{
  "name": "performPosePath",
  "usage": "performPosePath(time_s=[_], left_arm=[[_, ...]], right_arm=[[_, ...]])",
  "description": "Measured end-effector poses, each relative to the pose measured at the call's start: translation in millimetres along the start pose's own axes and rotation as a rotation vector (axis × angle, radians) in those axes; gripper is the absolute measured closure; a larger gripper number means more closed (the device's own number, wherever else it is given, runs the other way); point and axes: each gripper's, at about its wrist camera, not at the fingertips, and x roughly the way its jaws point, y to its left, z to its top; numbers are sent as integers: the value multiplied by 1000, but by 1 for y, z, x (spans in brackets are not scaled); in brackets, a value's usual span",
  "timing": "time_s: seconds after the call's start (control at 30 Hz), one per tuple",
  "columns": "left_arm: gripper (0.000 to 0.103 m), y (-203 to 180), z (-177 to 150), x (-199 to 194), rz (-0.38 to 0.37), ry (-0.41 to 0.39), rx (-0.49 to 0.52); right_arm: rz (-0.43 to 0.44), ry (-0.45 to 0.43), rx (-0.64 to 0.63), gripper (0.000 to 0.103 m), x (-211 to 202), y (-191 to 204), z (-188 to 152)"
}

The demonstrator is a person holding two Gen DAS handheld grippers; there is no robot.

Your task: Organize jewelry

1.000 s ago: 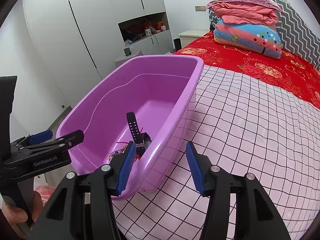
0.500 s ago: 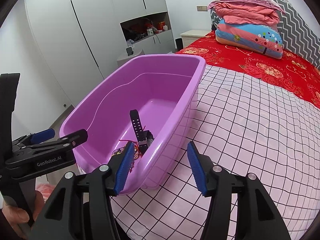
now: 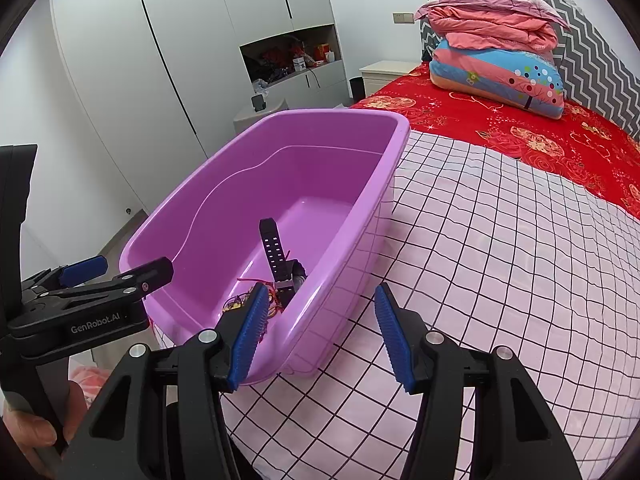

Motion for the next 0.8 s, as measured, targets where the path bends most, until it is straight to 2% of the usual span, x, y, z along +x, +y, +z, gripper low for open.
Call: performPosePath(time_s=[0.8], left_arm=[[6, 2, 0, 4, 8, 11, 14]], right_arm=[[-9, 3, -1, 49, -1, 1, -1]])
